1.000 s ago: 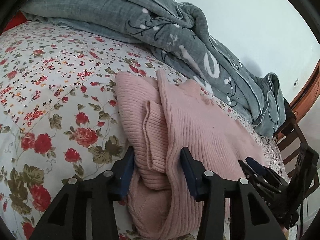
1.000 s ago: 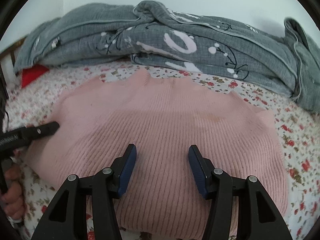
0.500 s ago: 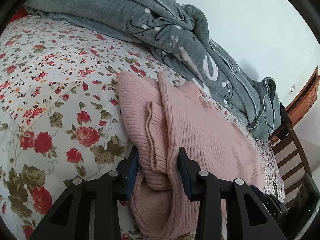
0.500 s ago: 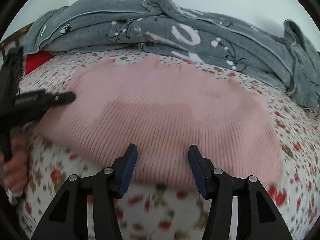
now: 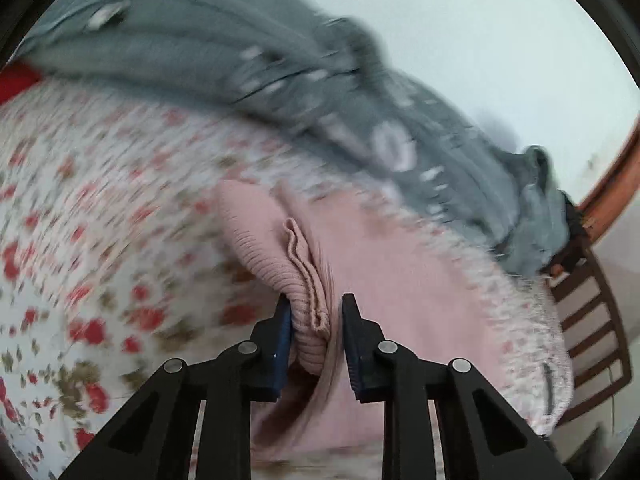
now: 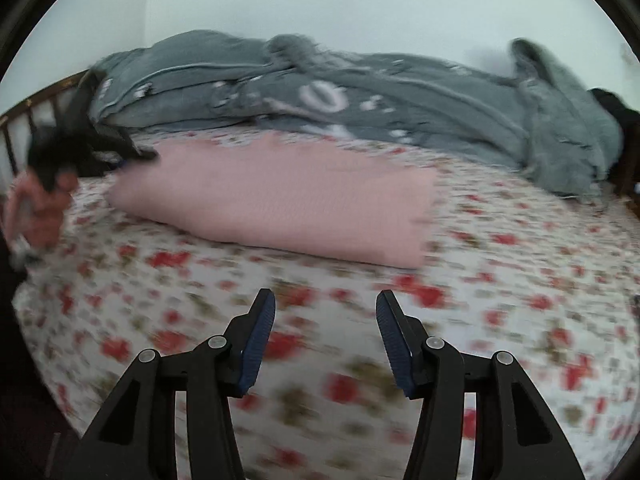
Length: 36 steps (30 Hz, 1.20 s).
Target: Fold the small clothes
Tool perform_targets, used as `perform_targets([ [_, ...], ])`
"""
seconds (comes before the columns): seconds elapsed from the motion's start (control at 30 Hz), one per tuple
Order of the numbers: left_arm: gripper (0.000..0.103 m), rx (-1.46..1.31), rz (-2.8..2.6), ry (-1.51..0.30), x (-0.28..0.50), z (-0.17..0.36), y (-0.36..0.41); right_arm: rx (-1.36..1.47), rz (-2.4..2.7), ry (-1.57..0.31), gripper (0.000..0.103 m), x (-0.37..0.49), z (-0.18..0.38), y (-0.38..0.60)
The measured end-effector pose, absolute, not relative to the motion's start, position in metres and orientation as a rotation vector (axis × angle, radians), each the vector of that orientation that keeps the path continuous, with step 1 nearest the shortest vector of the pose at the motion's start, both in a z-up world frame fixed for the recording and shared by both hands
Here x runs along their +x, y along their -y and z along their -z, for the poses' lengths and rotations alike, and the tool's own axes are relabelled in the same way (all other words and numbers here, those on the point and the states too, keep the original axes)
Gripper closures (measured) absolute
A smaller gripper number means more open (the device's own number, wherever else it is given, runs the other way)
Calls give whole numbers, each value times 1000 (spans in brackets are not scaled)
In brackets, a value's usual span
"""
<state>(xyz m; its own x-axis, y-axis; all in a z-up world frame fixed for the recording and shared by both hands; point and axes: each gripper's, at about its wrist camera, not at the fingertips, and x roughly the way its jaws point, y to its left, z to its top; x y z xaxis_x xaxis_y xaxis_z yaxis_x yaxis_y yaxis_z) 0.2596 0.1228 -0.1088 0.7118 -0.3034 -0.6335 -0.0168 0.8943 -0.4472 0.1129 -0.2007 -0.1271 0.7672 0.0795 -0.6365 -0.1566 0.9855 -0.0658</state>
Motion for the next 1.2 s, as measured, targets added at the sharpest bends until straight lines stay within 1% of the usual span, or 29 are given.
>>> perform_targets([
  [0.13, 81, -356, 205, -765, 270, 64, -58, -102, -37, -650, 50, 106, 127, 239],
  [0.27, 81, -257, 255, -772, 284, 52, 23, -67, 25, -636, 50, 99, 124, 269],
  [0.3, 81, -244, 279, -779, 287, 56, 44, -48, 37, -634, 50, 97, 123, 277],
  [0.37, 86, -227, 333, -815, 294, 70, 85, -26, 48, -634, 50, 93, 123, 287],
  [0.4, 87, -220, 357, -854, 298, 85, 108, -16, 54, -636, 50, 92, 123, 292],
  [0.43, 98, -211, 374, -884, 299, 95, 122, -15, 67, -638, 50, 91, 123, 297],
  [0.47, 102, -196, 398, -921, 302, 108, 138, -24, 84, -638, 50, 90, 122, 299],
  [0.57, 101, -183, 465, -972, 299, 135, 163, -57, 112, -636, 50, 88, 121, 306],
  [0.67, 101, -213, 544, -948, 292, 129, 158, -52, 105, -631, 50, 87, 118, 312],
  [0.7, 99, -240, 575, -916, 287, 120, 147, -37, 95, -630, 50, 89, 117, 314],
  [0.77, 88, -269, 590, -863, 281, 103, 126, 3, 70, -638, 50, 99, 115, 318],
  [0.83, 66, -294, 563, -793, 275, 87, 100, 63, 35, -653, 50, 113, 113, 319],
  [0.87, 63, -306, 534, -767, 273, 81, 84, 100, 10, -661, 50, 120, 111, 319],
  [1.0, 59, -279, 390, -723, 271, 79, 36, 274, -122, -700, 50, 159, 106, 309],
  [1.1, 55, -256, 291, -707, 269, 96, -6, 419, -232, -730, 46, 188, 106, 298],
  [1.2, 55, -272, 217, -725, 272, 123, -52, 506, -286, -754, 45, 210, 108, 287],
])
